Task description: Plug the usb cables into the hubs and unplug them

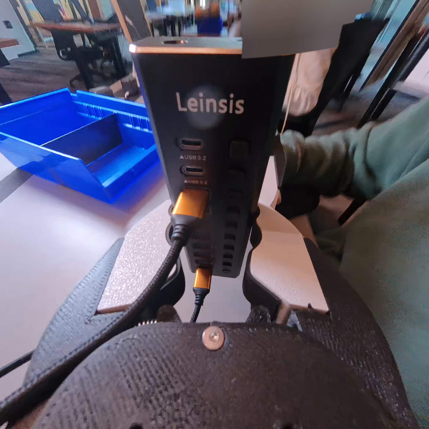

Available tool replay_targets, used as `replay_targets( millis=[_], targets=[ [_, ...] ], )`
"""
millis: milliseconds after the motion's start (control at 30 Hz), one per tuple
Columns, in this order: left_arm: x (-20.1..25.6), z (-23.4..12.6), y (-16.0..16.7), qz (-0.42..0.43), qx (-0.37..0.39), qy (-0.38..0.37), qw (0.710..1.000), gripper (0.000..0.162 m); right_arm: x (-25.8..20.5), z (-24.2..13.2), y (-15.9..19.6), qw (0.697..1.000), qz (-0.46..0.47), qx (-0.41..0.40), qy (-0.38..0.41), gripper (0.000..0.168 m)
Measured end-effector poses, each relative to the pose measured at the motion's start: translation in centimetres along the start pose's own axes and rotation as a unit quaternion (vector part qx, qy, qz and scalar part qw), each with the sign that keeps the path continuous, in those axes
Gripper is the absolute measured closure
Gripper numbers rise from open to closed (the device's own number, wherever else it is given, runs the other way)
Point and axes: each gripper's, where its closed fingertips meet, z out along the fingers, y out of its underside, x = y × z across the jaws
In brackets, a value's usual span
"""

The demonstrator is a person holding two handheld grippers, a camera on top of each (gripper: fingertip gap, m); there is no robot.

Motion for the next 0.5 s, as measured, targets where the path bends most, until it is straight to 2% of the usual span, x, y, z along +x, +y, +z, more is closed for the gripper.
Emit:
replay_targets(
  millis=[133, 233, 267, 300, 400, 500],
  targets=[
    [-0.6, -0.8, -3.2, -0.084, 0.165, 0.039, 0.982, 0.1, -0.5, 0.5, -1.1, 0.999, -0.004, 0.013, 0.035, 0.082],
    [-0.8, -0.8, -4.1, -0.102, 0.232, 0.034, 0.967, 0.1, -0.2, 1.3, -2.8, 0.996, 0.025, 0.052, 0.072, 0.082],
    [-0.6, -0.6, -4.3, -0.105, 0.242, 0.034, 0.964, 0.1, 0.2, 1.2, -3.1, 0.994, 0.035, 0.06, 0.089, 0.089],
    [-0.4, -0.6, -4.4, -0.103, 0.251, 0.029, 0.962, 0.1, 0.5, 1.0, -3.3, 0.993, 0.037, 0.063, 0.094, 0.105],
    [-0.3, -0.4, -4.2, -0.111, 0.22, 0.035, 0.969, 0.1, 0.3, 0.7, -3.2, 0.995, 0.042, 0.051, 0.08, 0.105],
    [-0.3, -1.1, -3.9, -0.138, 0.184, 0.052, 0.972, 0.098, 0.2, -0.4, -4.5, 0.989, 0.11, 0.094, 0.02, 0.105]
  ],
)
